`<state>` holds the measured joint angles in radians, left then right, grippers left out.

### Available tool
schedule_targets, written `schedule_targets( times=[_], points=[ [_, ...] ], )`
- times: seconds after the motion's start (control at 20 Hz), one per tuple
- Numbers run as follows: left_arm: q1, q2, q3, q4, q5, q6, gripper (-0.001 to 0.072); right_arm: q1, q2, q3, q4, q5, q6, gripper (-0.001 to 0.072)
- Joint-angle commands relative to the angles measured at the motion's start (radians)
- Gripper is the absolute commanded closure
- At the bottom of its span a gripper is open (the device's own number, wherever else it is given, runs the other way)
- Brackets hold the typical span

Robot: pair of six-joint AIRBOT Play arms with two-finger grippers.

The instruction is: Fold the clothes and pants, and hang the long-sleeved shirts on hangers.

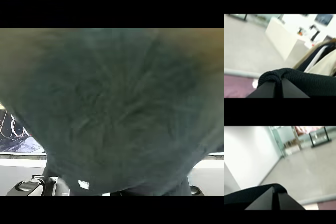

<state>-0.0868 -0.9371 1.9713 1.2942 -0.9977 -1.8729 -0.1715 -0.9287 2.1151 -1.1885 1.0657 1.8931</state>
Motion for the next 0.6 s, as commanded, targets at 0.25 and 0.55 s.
schedule_targets(
  times=[0.25,0.55],
  points=[
    [-0.057,-0.644,-0.001,0.016,-0.002,0.129,0.0671,0.042,-0.605,-0.119,0.207,0.024,-0.093,0.0662],
    [-0.079,-1.003,0.000,-0.008,0.164,0.129,0.0670,0.138,-0.976,-0.121,0.165,-0.093,-0.126,0.0661]
  ],
)
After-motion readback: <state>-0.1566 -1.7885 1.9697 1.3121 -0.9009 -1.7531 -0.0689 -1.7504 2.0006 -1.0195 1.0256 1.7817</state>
